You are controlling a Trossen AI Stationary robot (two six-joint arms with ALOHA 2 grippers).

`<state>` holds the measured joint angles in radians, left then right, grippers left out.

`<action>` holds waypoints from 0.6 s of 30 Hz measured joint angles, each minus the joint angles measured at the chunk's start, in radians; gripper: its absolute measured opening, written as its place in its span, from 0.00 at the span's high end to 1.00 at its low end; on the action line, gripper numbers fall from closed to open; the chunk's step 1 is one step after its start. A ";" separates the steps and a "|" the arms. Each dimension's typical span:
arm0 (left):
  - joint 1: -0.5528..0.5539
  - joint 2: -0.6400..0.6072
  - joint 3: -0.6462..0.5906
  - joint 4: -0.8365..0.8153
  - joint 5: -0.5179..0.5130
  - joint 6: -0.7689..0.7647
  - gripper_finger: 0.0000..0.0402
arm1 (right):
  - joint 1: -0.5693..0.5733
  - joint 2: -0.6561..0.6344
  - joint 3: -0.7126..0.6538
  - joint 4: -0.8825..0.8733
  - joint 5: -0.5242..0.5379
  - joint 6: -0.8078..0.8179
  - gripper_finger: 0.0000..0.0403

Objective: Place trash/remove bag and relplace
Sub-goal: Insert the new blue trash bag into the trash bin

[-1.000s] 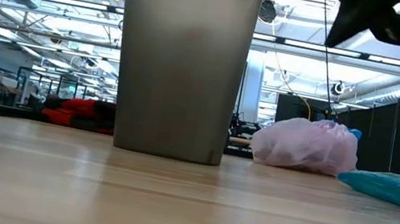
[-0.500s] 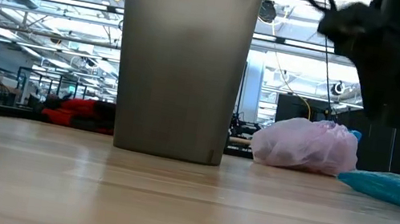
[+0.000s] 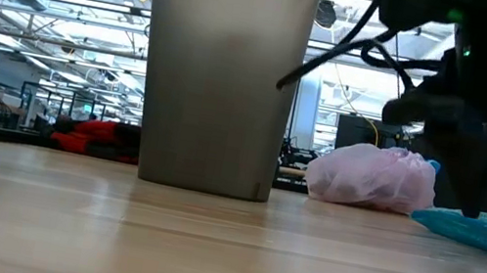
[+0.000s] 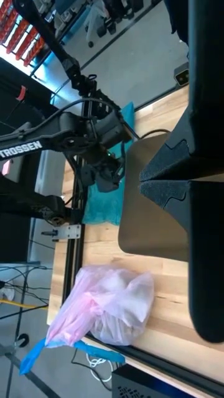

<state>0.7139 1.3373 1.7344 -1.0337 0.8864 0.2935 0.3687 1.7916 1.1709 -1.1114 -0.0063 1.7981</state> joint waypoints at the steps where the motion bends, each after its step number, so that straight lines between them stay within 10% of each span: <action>1: 0.000 0.000 0.000 0.000 0.000 0.000 1.00 | 0.000 0.008 0.000 0.001 0.001 0.000 0.45; 13: 0.000 0.000 0.001 0.000 0.000 0.000 1.00 | 0.000 0.028 0.000 -0.009 0.010 -0.003 0.96; 18: 0.000 0.000 0.001 0.001 0.000 0.000 1.00 | 0.000 0.022 0.000 -0.011 0.011 -0.003 1.00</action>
<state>0.7139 1.3373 1.7351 -1.0330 0.8861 0.2937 0.3687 1.8132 1.1709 -1.1229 0.0044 1.7950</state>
